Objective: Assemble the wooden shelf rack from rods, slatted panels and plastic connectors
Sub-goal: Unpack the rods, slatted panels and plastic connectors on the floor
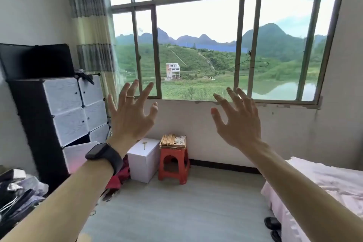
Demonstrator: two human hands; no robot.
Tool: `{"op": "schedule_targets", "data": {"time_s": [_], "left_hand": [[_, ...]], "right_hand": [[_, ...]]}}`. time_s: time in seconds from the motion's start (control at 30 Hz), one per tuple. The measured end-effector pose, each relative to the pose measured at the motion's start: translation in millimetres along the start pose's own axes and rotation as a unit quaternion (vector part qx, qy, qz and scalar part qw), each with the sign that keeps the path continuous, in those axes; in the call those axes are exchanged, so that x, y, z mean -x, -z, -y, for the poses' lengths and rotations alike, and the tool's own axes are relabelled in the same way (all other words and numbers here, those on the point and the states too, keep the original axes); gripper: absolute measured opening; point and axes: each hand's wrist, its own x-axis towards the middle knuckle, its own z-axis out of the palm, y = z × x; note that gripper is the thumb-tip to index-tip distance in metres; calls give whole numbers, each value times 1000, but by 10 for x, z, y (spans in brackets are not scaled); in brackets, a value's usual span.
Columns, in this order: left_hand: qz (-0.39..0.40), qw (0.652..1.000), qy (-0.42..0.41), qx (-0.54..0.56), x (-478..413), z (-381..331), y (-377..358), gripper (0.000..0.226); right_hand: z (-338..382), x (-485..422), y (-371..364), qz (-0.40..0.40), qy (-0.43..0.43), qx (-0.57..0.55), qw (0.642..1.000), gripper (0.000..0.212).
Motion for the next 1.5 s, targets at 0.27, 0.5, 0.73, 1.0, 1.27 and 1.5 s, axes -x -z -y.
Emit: {"op": "schedule_targets", "data": {"time_s": [0.27, 0.5, 0.73, 1.0, 1.27, 1.5], "left_hand": [[23, 996, 49, -65, -670, 316, -1035, 60], [48, 992, 83, -76, -1141, 843, -2002, 62], [64, 990, 88, -87, -2018, 1627, -3170, 54], [113, 985, 108, -70, -2917, 2532, -4481, 54], [181, 972, 126, -83, -3366, 3406, -5984, 56], [258, 944, 188, -81, -3822, 4121, -7329, 55]], "right_hand": [[-539, -862, -1206, 96, 5, -8, 995, 58], [-645, -1565, -2422, 121, 23, -33, 992, 67], [-482, -2311, -3959, 151, 31, -50, 987, 67], [-455, -3126, -5483, 192, 14, -61, 979, 60], [-678, -3644, -7130, 231, -16, -88, 969, 58], [-822, -4056, -8666, 278, -24, -140, 950, 54]]}}
